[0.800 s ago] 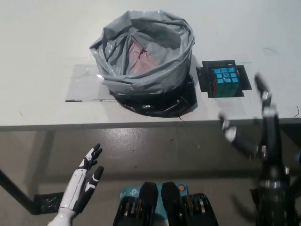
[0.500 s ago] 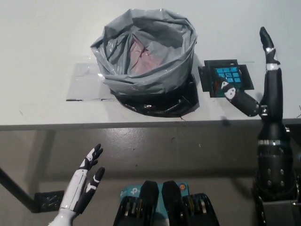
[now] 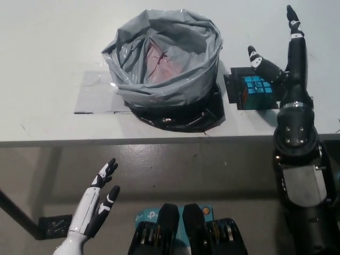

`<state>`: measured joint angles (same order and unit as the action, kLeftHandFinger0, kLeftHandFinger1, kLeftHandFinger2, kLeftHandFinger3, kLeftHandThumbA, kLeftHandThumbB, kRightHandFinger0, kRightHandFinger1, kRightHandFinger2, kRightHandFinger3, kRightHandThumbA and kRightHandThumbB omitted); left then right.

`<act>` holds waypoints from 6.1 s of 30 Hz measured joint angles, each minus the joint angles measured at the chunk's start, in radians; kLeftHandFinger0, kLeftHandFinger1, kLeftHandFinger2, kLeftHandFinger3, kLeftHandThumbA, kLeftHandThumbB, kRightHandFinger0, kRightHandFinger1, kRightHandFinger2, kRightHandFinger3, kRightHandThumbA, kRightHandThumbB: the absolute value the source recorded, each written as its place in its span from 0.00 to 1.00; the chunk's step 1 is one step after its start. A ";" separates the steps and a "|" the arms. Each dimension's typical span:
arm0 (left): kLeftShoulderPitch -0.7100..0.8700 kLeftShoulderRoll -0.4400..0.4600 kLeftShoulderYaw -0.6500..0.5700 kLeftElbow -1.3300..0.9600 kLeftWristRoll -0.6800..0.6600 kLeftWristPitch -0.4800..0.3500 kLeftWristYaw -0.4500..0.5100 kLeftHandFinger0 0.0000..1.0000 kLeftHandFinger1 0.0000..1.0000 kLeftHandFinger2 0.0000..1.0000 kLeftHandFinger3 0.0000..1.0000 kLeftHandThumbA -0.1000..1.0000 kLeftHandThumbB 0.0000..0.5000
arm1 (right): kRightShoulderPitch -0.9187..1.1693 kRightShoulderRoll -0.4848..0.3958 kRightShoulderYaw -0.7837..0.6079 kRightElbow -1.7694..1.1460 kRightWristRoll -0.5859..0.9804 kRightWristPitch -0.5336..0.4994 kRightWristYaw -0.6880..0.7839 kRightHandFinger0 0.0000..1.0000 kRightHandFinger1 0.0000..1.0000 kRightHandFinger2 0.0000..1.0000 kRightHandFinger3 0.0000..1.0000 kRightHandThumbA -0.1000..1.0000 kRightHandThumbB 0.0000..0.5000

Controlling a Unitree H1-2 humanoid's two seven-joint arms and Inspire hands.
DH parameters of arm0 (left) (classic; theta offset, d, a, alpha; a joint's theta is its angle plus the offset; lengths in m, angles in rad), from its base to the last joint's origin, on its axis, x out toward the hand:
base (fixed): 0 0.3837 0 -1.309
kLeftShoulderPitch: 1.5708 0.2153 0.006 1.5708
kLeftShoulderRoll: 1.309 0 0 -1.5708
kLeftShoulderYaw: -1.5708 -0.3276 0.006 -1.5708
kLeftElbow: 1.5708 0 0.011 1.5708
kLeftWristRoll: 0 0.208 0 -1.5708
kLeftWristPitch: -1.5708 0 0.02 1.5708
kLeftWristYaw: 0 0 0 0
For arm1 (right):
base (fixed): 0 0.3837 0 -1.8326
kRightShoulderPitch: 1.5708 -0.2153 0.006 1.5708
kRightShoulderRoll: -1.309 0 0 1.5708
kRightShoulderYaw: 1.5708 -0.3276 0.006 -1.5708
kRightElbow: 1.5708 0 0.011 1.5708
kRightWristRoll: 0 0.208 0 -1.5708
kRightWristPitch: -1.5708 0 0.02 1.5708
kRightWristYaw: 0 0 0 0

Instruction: Use the right hand to pick up a rubix's cube and place it into a plastic bag and lift the bag

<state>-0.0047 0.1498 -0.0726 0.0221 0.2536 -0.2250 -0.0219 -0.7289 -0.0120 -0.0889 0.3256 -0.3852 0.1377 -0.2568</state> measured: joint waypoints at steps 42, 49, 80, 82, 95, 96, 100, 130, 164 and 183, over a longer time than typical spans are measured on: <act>-0.002 0.001 -0.006 -0.013 -0.003 -0.004 -0.007 1.00 1.00 1.00 1.00 1.00 0.37 | -0.068 -0.009 0.002 0.321 0.063 0.084 -0.038 1.00 1.00 1.00 1.00 0.78 1.00; 0.025 0.001 -0.017 -0.017 -0.006 -0.004 -0.012 1.00 1.00 1.00 1.00 1.00 0.36 | -0.063 -0.005 0.011 0.338 0.063 0.084 -0.051 1.00 1.00 1.00 1.00 0.79 1.00; 0.056 0.001 -0.024 -0.018 -0.012 -0.009 -0.025 1.00 1.00 1.00 1.00 1.00 0.38 | -0.067 -0.009 0.020 0.431 0.107 0.073 -0.071 1.00 1.00 1.00 1.00 0.75 0.98; 0.056 0.001 -0.024 -0.018 -0.012 -0.009 -0.025 1.00 1.00 1.00 1.00 1.00 0.38 | -0.069 -0.010 0.016 0.436 0.115 0.065 -0.072 1.00 1.00 1.00 1.00 0.74 1.00; 0.055 0.001 -0.024 -0.019 -0.014 -0.009 -0.028 1.00 1.00 1.00 1.00 1.00 0.36 | -0.076 0.001 -0.107 0.512 0.189 -0.096 -0.176 0.00 0.15 0.52 0.51 0.00 0.40; 0.054 0.001 -0.024 -0.019 -0.014 -0.009 -0.029 1.00 1.00 1.00 1.00 1.00 0.37 | -0.076 0.002 -0.114 0.518 0.194 -0.109 -0.188 0.00 0.15 0.53 0.54 0.00 0.40; 0.052 0.001 -0.024 -0.019 -0.014 -0.009 -0.029 1.00 1.00 1.00 1.00 1.00 0.38 | -0.076 0.005 -0.122 0.528 0.217 -0.133 -0.201 0.00 0.21 0.60 0.69 0.00 0.42; 0.040 0.001 -0.024 -0.016 0.000 -0.009 -0.029 1.00 1.00 1.00 1.00 1.00 0.36 | -0.088 0.096 -0.262 -0.003 0.618 -0.093 -0.097 0.00 0.11 0.69 0.90 0.00 0.24; 0.045 0.003 -0.032 -0.031 -0.001 -0.009 -0.039 1.00 1.00 1.00 1.00 1.00 0.38 | -0.479 0.103 0.323 0.637 0.229 -0.161 -0.095 0.00 0.34 0.84 0.87 0.00 0.36; 0.039 0.003 -0.031 -0.046 -0.002 0.002 -0.047 1.00 1.00 1.00 1.00 1.00 0.44 | -0.497 0.044 0.519 0.792 0.038 -0.223 -0.040 1.00 1.00 1.00 1.00 0.82 0.96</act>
<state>0.0346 0.1527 -0.1041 -0.0237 0.2515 -0.2234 -0.0685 -1.2259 0.0318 0.4298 1.1175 -0.3474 -0.0851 -0.2965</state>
